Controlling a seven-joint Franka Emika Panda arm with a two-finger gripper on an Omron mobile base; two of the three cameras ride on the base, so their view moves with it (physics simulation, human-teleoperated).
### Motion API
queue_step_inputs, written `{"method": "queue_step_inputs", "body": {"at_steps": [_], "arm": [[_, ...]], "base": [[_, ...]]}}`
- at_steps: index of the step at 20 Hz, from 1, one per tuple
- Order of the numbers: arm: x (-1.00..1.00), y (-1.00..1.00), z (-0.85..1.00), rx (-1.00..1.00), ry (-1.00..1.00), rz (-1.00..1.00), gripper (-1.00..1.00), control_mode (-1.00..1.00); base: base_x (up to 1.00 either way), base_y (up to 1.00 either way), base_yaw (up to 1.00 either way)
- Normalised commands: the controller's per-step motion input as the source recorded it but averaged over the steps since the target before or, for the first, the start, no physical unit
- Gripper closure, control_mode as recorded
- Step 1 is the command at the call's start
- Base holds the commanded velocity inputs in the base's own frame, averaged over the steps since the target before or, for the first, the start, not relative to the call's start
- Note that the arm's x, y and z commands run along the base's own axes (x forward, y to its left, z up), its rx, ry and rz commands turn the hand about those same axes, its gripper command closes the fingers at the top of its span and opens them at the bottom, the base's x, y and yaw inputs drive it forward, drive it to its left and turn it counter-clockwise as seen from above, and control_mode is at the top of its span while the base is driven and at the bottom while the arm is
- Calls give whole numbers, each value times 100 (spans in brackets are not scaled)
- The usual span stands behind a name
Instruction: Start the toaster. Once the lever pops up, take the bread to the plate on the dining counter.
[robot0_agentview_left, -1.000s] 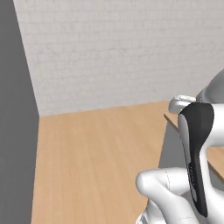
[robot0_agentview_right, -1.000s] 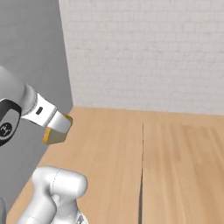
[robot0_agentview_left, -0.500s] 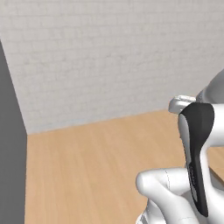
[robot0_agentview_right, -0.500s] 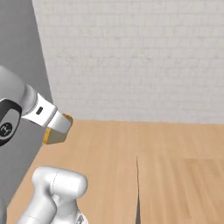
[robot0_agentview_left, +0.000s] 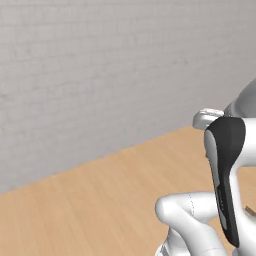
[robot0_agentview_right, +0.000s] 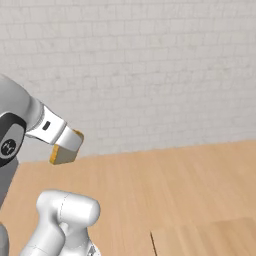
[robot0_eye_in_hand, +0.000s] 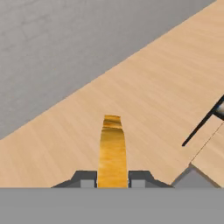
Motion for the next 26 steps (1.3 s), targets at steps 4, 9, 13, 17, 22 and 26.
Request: {"method": "queue_step_inputs", "body": {"at_steps": [4, 9, 13, 17, 22, 26], "arm": [[0, 0, 0, 0, 0, 0, 100, 100], [0, 0, 0, 0, 0, 0, 100, 100], [0, 0, 0, 0, 0, 0, 100, 100], [0, 0, 0, 0, 0, 0, 100, 100], [0, 0, 0, 0, 0, 0, 100, 100], [0, 0, 0, 0, 0, 0, 100, 100]], "base": [[100, 38, -52], [98, 38, -55], [88, 42, -59], [87, 41, -58], [87, 40, -58], [88, 36, -57]]}}
